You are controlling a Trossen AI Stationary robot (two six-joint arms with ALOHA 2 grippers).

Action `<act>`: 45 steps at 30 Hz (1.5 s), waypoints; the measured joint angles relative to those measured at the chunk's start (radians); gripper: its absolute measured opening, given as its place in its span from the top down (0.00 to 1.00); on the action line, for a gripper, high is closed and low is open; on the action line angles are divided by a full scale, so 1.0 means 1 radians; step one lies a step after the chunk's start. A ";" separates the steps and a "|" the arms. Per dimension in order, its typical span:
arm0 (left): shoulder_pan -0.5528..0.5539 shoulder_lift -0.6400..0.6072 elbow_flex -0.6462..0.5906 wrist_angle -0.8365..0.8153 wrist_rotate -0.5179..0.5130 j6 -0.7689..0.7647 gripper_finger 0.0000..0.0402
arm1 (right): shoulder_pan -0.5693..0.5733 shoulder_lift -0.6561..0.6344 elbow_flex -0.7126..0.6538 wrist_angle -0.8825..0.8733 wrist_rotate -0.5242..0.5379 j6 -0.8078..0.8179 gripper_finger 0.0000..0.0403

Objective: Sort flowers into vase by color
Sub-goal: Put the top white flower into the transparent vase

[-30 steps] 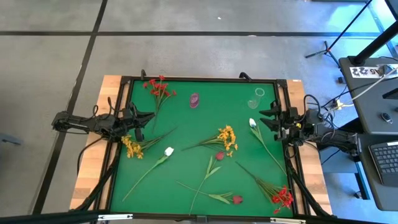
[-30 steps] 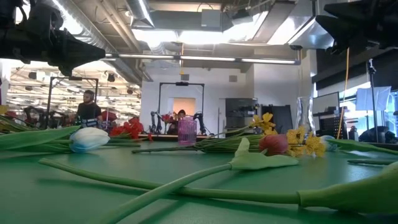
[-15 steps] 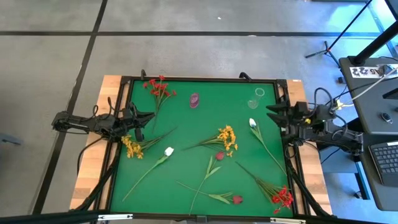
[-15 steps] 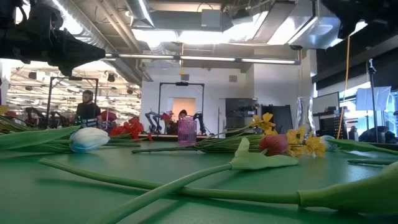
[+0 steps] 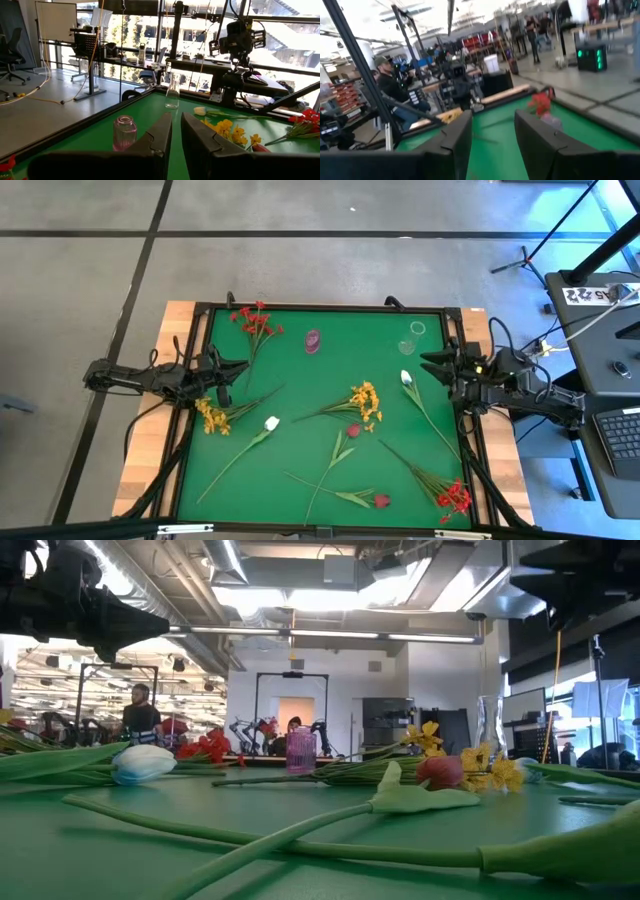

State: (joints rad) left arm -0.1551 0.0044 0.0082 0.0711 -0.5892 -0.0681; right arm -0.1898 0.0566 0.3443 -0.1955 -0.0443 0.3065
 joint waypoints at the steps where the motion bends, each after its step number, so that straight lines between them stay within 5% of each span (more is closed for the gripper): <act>1: 0.000 0.000 0.000 0.000 0.000 0.000 0.90 | 0.000 0.000 0.000 -0.014 0.000 0.003 0.63; 9: 0.000 0.000 0.000 0.000 0.000 0.000 0.90 | 0.000 0.002 0.040 -0.101 -0.027 0.034 0.63; 16: 0.000 0.000 0.000 0.000 0.000 0.000 0.90 | 0.000 0.142 0.248 -0.529 0.067 0.149 0.63; 20: 0.000 0.000 0.000 0.000 0.000 0.000 0.90 | 0.000 0.246 0.259 -0.663 0.075 0.219 0.63; 29: 0.000 0.000 0.000 0.000 0.000 0.000 0.90 | 0.001 0.478 0.248 -0.904 -0.103 0.347 0.63; 35: 0.000 0.000 0.000 0.000 0.000 0.000 0.90 | 0.001 0.555 0.249 -0.895 -0.100 0.371 0.63; 45: 0.000 0.000 0.000 0.000 0.000 0.000 0.90 | 0.001 0.574 0.181 -0.817 0.056 0.492 0.63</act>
State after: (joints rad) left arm -0.1551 0.0044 0.0082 0.0714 -0.5893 -0.0679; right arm -0.1886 0.6311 0.5253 -1.0125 0.0122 0.7990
